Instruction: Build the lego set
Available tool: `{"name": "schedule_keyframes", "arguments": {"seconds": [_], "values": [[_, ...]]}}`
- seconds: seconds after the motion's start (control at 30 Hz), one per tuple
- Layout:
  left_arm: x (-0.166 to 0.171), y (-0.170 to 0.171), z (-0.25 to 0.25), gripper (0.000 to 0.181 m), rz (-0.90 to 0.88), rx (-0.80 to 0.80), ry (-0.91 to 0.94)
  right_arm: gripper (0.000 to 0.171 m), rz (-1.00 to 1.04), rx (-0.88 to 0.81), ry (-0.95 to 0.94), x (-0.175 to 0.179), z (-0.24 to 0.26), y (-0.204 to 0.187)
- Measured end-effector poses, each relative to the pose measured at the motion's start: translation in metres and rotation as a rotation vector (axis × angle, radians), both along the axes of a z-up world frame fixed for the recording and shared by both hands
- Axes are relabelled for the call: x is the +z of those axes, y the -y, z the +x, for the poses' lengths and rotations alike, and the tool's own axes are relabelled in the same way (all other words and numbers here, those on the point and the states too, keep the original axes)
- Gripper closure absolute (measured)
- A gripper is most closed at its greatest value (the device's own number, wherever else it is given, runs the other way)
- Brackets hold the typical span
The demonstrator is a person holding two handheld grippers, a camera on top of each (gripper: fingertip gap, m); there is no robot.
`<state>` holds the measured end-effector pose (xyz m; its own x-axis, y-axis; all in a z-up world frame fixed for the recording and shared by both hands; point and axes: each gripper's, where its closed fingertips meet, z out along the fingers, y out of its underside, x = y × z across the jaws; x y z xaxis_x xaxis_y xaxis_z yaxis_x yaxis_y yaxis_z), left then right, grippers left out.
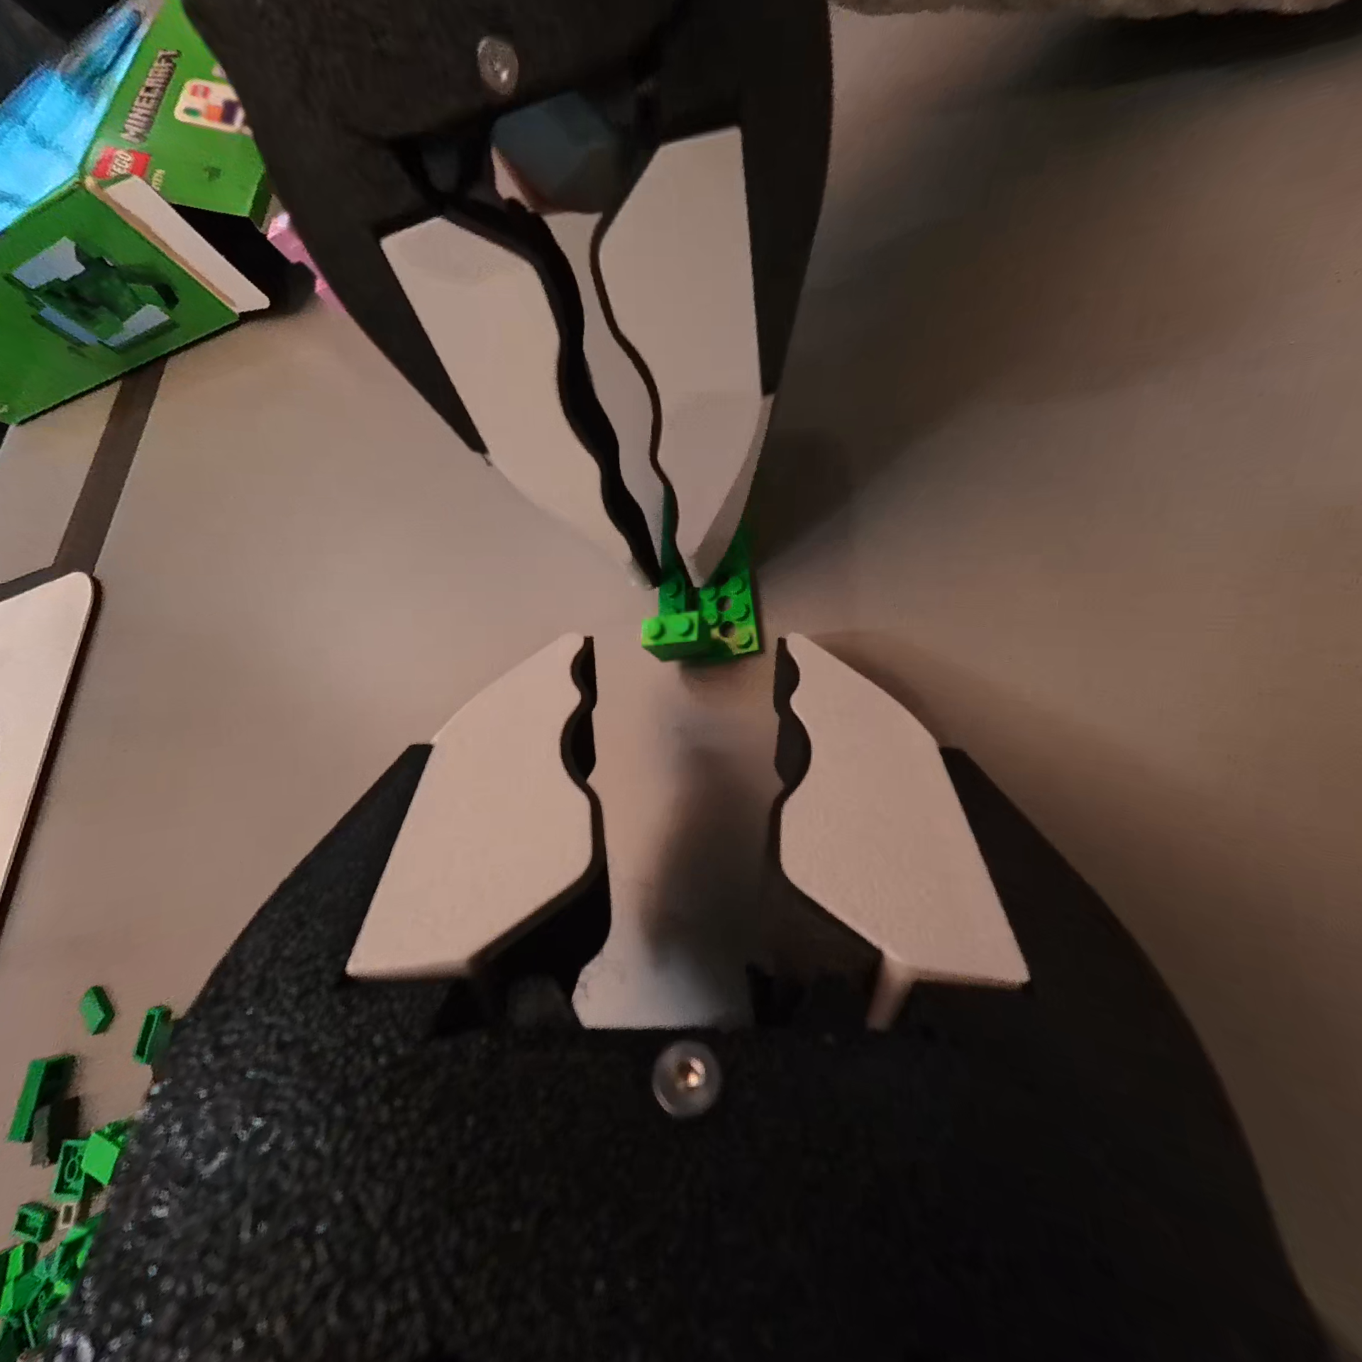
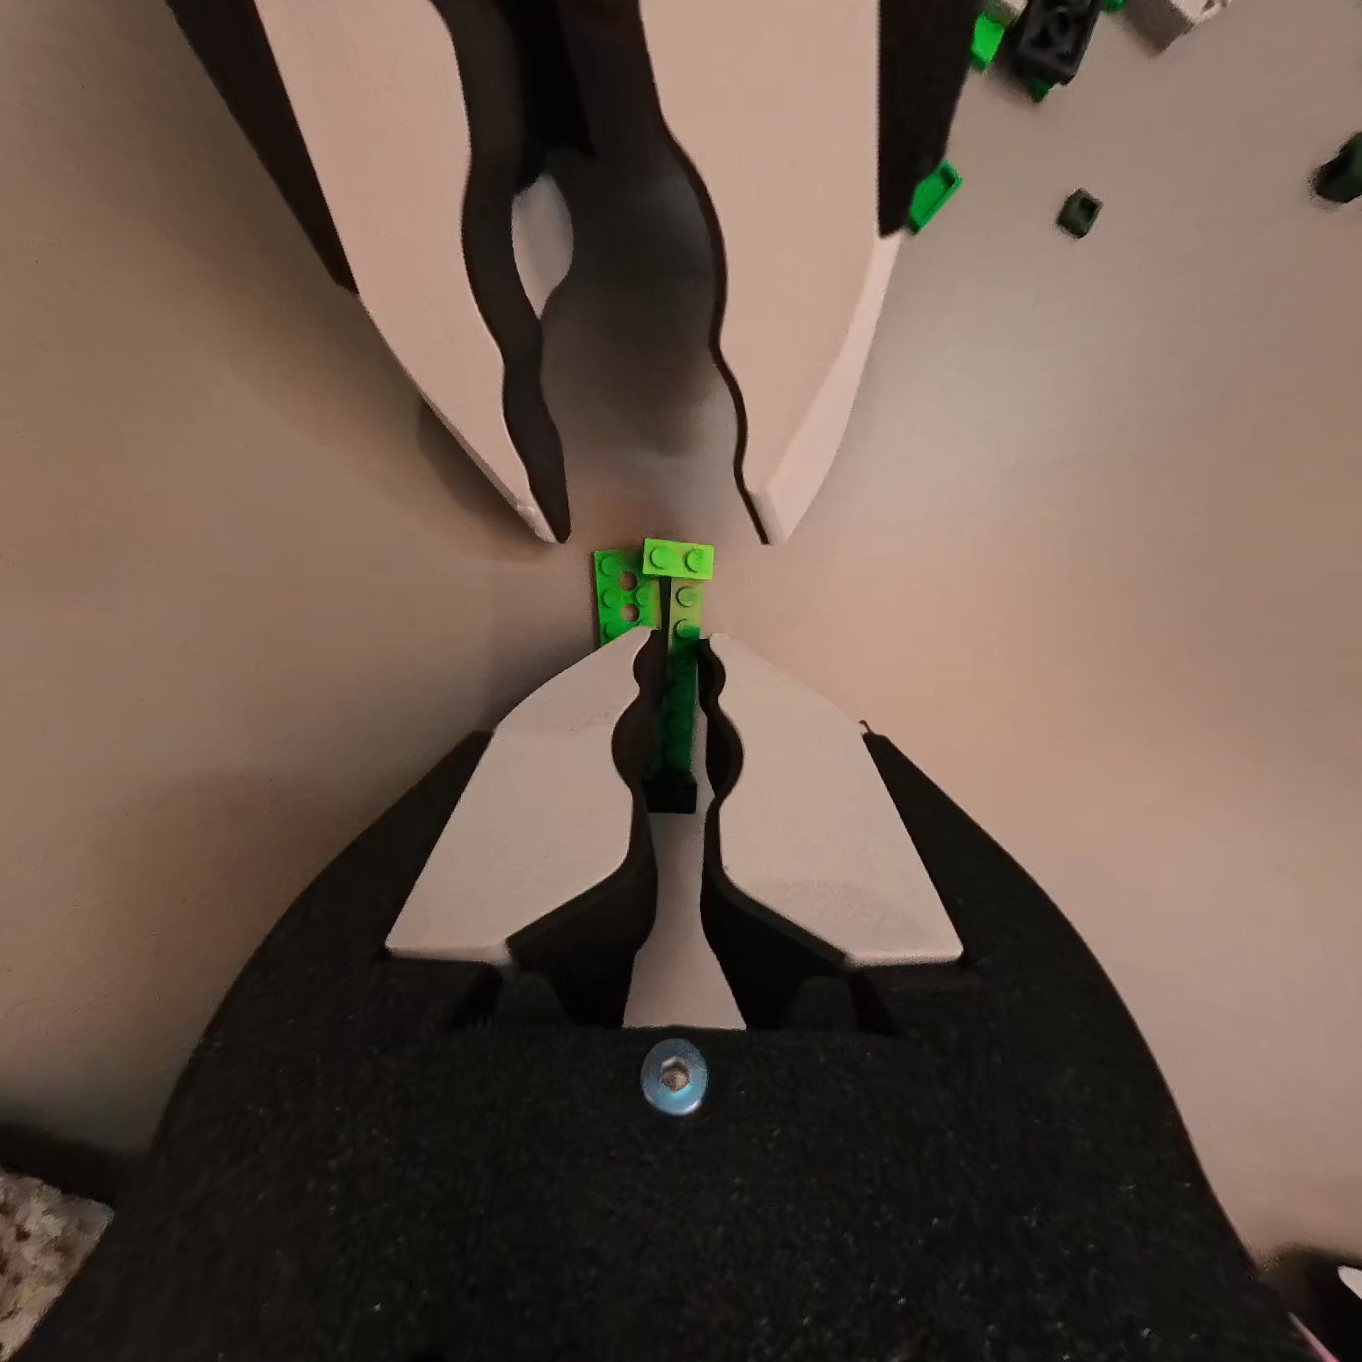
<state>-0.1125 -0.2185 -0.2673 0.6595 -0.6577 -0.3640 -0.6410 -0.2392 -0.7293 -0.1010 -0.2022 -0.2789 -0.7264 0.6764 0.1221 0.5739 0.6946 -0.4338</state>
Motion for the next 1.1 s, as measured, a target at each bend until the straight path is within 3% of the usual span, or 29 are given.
{"name": "schedule_keyframes", "arguments": {"seconds": [0.43,0.77,1.1], "values": [[-0.011,-0.005,0.01,0.151,-0.117,-0.004,-0.003,0.163,0.029,0.047,-0.009,-0.001,0.002,0.0],[-0.011,-0.005,0.011,0.154,-0.108,-0.012,-0.008,0.14,-0.005,0.064,-0.017,-0.001,0.008,0.002],[-0.011,-0.005,0.012,0.155,-0.107,-0.017,0.008,0.147,0.02,0.066,0.017,-0.004,0.01,0.005]]}}
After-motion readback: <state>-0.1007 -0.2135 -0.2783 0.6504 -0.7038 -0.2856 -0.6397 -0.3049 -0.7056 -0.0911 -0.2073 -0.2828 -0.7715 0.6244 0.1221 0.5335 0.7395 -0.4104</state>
